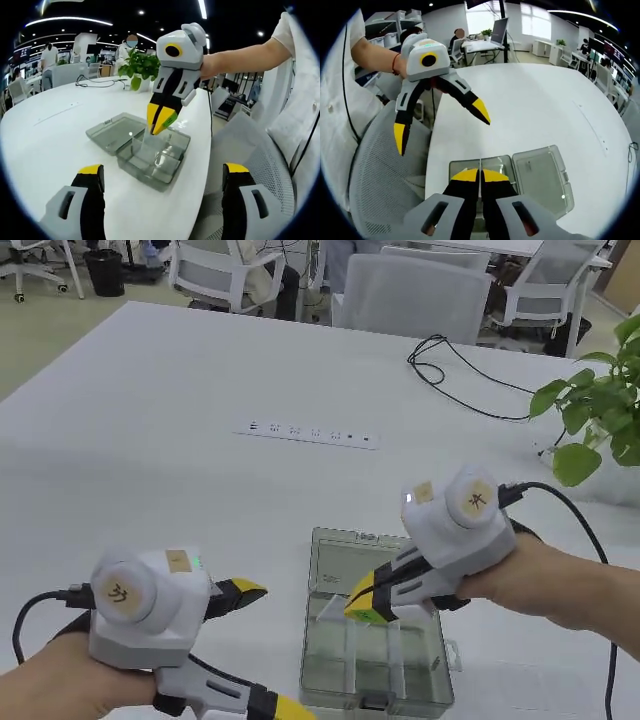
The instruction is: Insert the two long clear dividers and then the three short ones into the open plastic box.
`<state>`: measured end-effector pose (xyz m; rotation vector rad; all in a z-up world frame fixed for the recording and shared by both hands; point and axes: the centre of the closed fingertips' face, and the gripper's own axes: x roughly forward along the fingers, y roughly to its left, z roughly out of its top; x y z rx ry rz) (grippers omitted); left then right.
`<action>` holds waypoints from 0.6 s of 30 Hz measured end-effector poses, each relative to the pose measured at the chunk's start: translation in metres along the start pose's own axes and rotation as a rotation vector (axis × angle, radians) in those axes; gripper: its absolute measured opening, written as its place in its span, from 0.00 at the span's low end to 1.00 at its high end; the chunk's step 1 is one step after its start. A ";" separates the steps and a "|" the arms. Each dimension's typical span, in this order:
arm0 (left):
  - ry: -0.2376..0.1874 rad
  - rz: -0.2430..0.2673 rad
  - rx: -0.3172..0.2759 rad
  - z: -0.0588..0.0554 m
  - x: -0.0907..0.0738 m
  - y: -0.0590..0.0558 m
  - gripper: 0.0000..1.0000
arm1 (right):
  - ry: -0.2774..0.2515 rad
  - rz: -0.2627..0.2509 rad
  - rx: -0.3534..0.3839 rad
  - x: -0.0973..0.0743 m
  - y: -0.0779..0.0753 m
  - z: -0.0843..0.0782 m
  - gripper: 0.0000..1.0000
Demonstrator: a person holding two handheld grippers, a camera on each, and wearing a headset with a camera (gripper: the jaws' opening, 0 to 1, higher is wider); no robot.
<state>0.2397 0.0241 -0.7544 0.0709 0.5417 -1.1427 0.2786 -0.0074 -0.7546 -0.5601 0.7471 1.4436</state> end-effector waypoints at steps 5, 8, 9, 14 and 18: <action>-0.007 0.000 -0.003 0.001 0.000 -0.001 1.00 | 0.002 0.000 -0.014 0.002 -0.001 -0.002 0.03; -0.007 -0.001 -0.003 0.001 0.000 -0.001 1.00 | 0.008 -0.002 -0.024 0.004 0.000 -0.002 0.03; -0.008 -0.001 -0.003 0.002 0.000 -0.001 1.00 | 0.009 -0.003 -0.026 0.004 0.000 -0.002 0.03; -0.009 -0.002 -0.006 0.002 0.001 0.000 1.00 | 0.036 -0.012 -0.072 0.012 0.002 -0.004 0.03; -0.008 -0.005 -0.004 0.002 0.002 -0.001 1.00 | 0.043 -0.014 -0.071 0.019 0.001 -0.003 0.03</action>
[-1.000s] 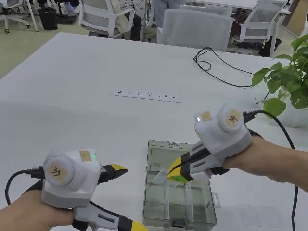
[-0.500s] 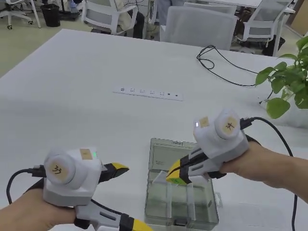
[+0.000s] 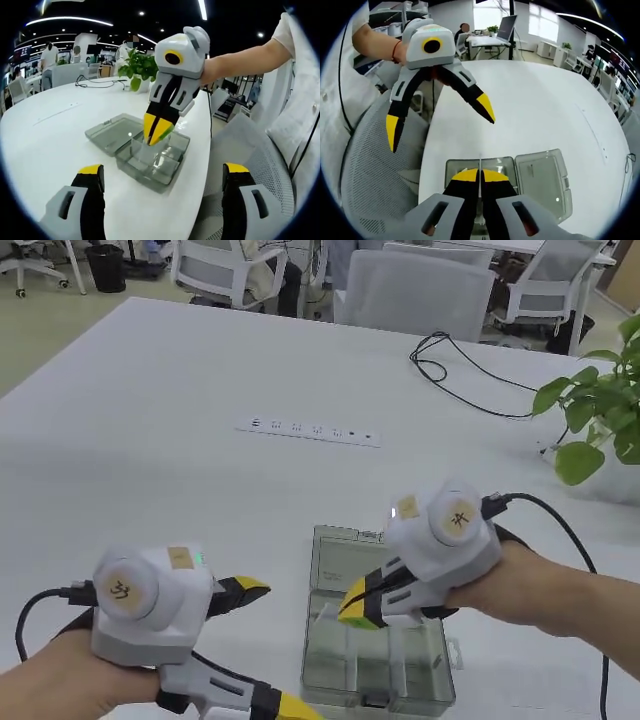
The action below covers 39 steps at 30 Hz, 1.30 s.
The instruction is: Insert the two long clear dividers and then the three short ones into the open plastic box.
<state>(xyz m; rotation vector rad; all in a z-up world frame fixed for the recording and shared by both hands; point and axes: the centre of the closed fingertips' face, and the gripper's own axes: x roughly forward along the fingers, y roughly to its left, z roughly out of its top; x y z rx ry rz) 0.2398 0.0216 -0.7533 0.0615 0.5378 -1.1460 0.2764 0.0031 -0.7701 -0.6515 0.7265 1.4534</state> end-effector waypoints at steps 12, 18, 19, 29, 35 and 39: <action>-0.005 -0.003 0.001 0.002 0.002 -0.001 1.00 | 0.080 0.002 -0.032 0.020 0.000 -0.010 0.03; -0.004 -0.003 0.000 0.001 0.001 0.000 1.00 | 0.101 0.008 -0.030 0.026 0.000 -0.014 0.03; -0.004 -0.002 0.000 0.001 0.001 0.000 1.00 | 0.108 0.010 -0.034 0.027 0.001 -0.015 0.03; 0.000 -0.002 0.006 0.002 0.001 0.002 1.00 | 0.170 0.022 -0.057 0.038 0.001 -0.021 0.03; 0.004 -0.001 0.011 0.002 0.000 0.004 1.00 | 0.198 0.029 -0.073 0.039 0.001 -0.023 0.03; 0.004 -0.003 0.013 0.002 0.001 0.005 1.00 | 0.206 0.029 -0.071 0.040 0.001 -0.024 0.03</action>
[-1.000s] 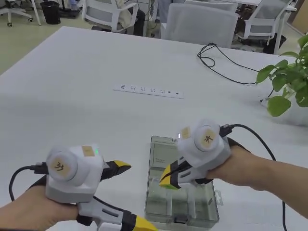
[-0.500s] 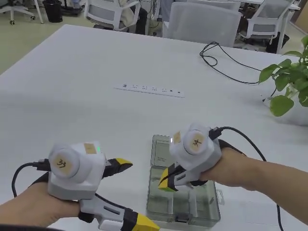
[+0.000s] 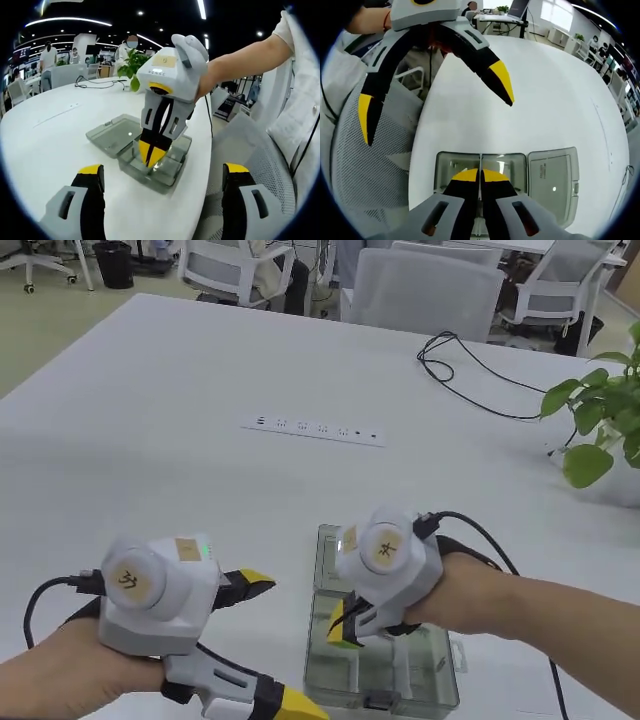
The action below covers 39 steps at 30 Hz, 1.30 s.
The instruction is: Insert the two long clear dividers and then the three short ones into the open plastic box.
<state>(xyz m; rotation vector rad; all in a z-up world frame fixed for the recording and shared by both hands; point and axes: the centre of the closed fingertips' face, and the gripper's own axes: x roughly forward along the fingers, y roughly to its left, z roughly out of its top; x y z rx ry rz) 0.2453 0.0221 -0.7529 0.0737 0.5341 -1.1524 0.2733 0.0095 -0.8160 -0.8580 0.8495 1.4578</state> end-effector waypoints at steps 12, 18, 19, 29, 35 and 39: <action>0.001 0.001 0.008 0.003 0.000 0.001 1.00 | 0.013 -0.003 -0.005 0.003 0.000 -0.002 0.03; 0.006 0.001 0.009 0.002 0.000 0.002 1.00 | -0.001 -0.008 0.018 0.003 0.001 -0.001 0.04; 0.007 0.001 0.011 0.002 0.000 0.002 1.00 | -0.007 -0.008 0.021 0.002 0.001 -0.001 0.05; 0.013 0.003 0.015 0.000 -0.001 0.002 1.00 | -0.067 -0.020 0.053 -0.017 0.001 0.004 0.15; 0.018 0.004 0.016 -0.001 -0.002 0.002 1.00 | -0.140 -0.035 0.109 -0.037 -0.004 0.007 0.23; 0.022 0.002 0.019 -0.001 -0.002 0.002 1.00 | -0.181 -0.051 0.134 -0.051 -0.006 0.008 0.27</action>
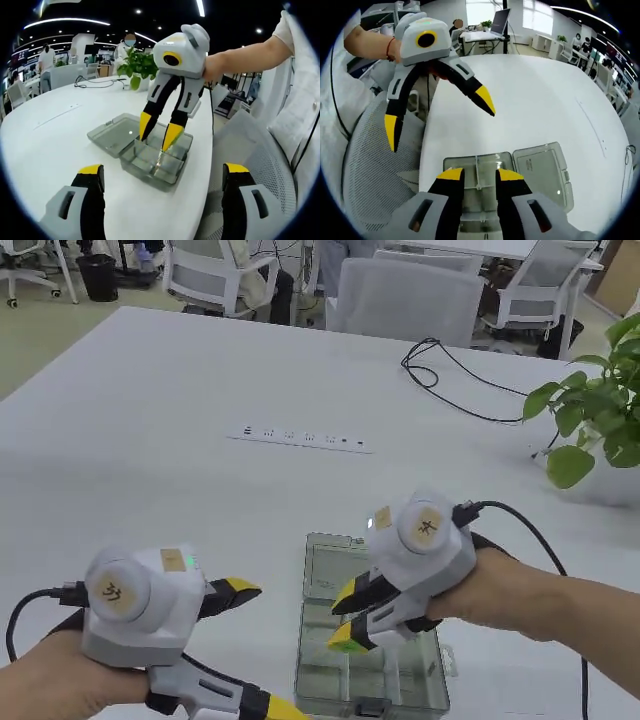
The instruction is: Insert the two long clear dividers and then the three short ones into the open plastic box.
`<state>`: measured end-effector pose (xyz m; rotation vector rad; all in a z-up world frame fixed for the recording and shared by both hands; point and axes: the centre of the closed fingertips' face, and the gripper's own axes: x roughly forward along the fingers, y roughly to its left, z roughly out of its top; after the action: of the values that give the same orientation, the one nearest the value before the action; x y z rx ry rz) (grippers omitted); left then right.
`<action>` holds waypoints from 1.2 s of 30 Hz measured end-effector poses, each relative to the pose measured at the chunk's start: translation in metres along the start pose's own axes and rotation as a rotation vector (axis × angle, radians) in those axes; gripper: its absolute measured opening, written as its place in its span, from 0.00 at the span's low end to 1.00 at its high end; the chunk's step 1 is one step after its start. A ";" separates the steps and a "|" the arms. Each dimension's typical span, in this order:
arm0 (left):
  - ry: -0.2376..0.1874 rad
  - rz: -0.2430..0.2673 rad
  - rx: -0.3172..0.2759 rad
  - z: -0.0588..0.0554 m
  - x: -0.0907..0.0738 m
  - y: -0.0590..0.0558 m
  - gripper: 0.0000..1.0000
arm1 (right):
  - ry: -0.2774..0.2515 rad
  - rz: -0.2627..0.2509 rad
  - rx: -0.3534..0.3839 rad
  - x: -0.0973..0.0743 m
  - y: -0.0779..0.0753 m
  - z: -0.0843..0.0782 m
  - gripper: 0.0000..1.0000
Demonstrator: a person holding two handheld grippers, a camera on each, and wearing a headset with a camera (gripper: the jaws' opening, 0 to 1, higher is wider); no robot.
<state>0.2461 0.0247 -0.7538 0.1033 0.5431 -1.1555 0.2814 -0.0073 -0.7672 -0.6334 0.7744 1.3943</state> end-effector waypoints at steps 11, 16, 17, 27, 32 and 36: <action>0.010 -0.002 0.004 -0.002 0.000 -0.001 1.00 | -0.026 -0.018 0.012 -0.032 0.000 -0.014 0.34; 0.013 0.001 0.004 -0.003 -0.001 0.000 1.00 | -0.018 -0.037 0.019 -0.050 -0.001 -0.030 0.41; 0.014 0.001 0.004 -0.004 -0.001 0.000 1.00 | -0.018 -0.038 0.022 -0.053 -0.001 -0.032 0.42; 0.023 0.001 0.005 -0.006 -0.001 -0.002 1.00 | 0.027 -0.057 0.048 -0.078 -0.001 -0.074 0.53; 0.023 0.002 0.003 -0.006 -0.002 -0.001 1.00 | 0.072 -0.060 0.060 -0.089 -0.001 -0.101 0.57; 0.025 0.004 0.004 -0.006 -0.002 -0.001 1.00 | 0.127 -0.050 0.064 -0.094 0.001 -0.129 0.62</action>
<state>0.2423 0.0283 -0.7580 0.1225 0.5623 -1.1532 0.2659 -0.1660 -0.7710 -0.6917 0.8943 1.2883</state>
